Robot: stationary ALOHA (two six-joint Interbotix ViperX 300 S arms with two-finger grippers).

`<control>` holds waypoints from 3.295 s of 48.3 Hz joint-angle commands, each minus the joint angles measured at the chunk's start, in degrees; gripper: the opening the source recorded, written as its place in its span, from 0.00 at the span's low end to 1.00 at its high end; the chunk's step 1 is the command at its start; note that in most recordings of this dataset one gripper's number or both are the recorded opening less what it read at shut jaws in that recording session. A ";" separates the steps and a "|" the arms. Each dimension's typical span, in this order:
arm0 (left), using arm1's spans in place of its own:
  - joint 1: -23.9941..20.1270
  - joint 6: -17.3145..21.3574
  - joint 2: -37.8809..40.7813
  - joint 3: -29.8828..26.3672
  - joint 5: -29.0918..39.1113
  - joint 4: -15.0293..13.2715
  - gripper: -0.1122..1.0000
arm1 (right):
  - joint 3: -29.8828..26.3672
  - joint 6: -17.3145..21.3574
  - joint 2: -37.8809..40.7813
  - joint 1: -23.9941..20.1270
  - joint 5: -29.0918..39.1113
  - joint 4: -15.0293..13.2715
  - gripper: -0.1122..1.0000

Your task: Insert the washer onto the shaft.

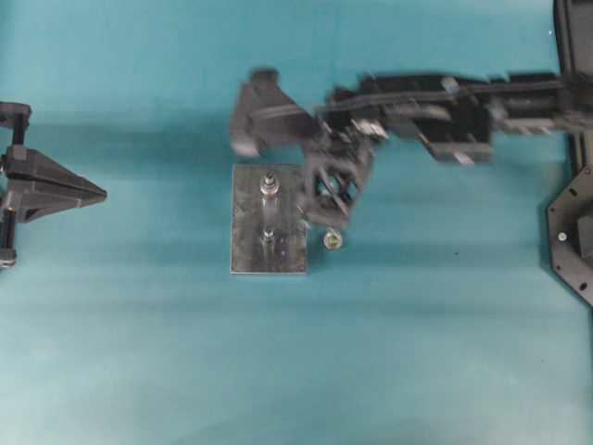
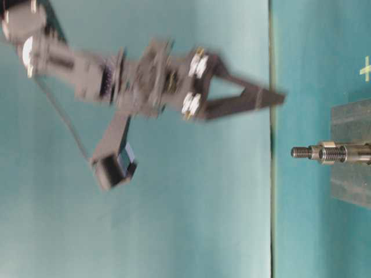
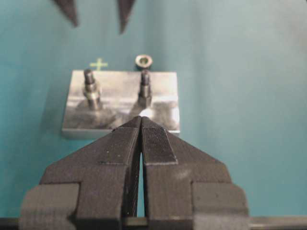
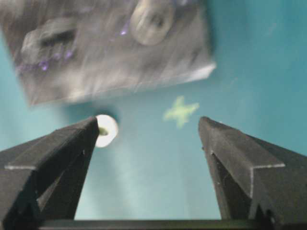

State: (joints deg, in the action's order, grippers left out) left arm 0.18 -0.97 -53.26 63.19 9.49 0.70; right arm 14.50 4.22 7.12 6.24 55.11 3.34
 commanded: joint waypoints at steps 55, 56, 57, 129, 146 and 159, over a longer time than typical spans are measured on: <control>-0.09 -0.35 0.26 -0.53 -0.26 0.09 0.10 | 12.83 5.71 4.13 -6.68 -18.98 1.67 0.87; -0.09 -0.35 0.26 -0.53 -0.26 0.09 0.10 | 12.83 5.71 4.22 -6.68 -18.98 1.58 0.87; -0.09 -0.35 0.26 -0.53 -0.26 0.09 0.10 | 12.92 5.71 4.31 -6.68 -18.98 1.67 0.87; 0.00 -0.35 -0.09 -0.53 -0.53 0.09 0.10 | -10.72 1.58 4.83 -4.22 2.37 -0.44 0.41; -0.09 -0.35 -0.79 -0.18 -0.53 0.09 0.10 | -17.67 -1.23 10.11 -4.75 6.24 -0.44 0.42; -0.09 -0.35 -0.88 0.18 -0.53 0.09 0.10 | -17.67 -1.58 10.55 -5.36 6.59 -0.09 0.41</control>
State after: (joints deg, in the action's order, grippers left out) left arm 0.18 -1.32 -54.40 63.98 9.40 0.70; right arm -2.02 3.34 18.81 1.32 61.96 3.08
